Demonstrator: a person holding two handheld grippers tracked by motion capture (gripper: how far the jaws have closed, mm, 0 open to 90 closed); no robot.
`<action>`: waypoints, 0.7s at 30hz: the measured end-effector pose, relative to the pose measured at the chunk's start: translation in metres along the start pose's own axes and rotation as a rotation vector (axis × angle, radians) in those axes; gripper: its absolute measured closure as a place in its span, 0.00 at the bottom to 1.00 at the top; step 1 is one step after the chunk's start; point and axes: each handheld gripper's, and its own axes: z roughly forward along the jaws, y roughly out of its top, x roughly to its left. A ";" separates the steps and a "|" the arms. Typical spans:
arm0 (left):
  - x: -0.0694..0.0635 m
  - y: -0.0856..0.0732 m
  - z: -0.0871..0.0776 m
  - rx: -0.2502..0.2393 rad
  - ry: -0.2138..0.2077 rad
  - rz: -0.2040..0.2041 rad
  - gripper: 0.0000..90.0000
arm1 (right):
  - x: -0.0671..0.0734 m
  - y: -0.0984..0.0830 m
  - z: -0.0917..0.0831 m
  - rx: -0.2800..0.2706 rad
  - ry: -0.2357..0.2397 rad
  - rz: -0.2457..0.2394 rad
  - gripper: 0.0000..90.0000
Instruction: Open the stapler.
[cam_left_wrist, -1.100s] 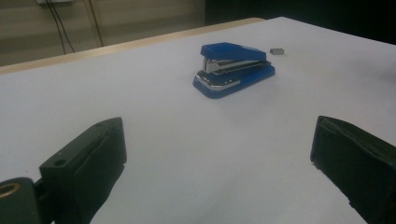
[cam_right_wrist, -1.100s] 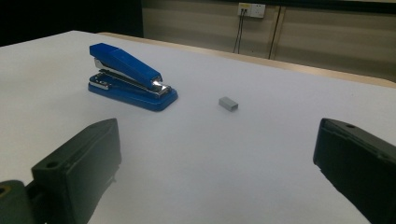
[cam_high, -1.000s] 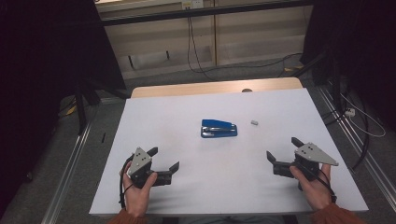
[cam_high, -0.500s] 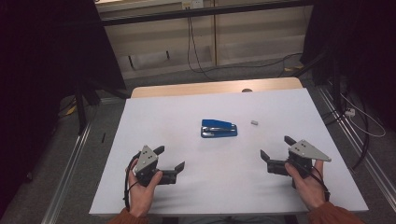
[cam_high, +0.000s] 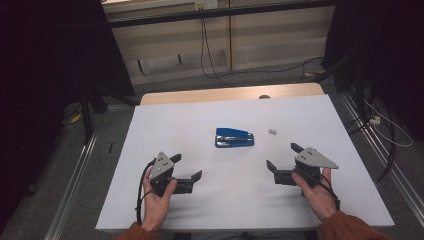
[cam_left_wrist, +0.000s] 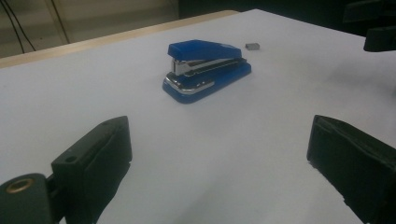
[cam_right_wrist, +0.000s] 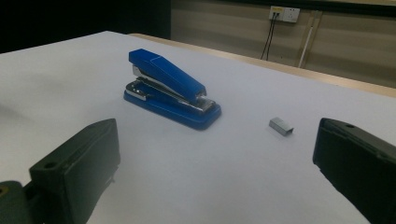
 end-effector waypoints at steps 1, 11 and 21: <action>0.000 0.001 0.002 0.001 -0.001 0.002 0.07 | 0.001 0.001 0.001 0.001 0.007 0.002 0.00; 0.000 0.005 0.014 0.005 0.029 -0.012 0.05 | 0.011 0.005 0.014 -0.015 0.056 -0.032 0.01; 0.005 0.014 0.037 -0.023 0.037 -0.009 0.03 | 0.020 0.009 0.028 -0.016 0.082 -0.040 0.02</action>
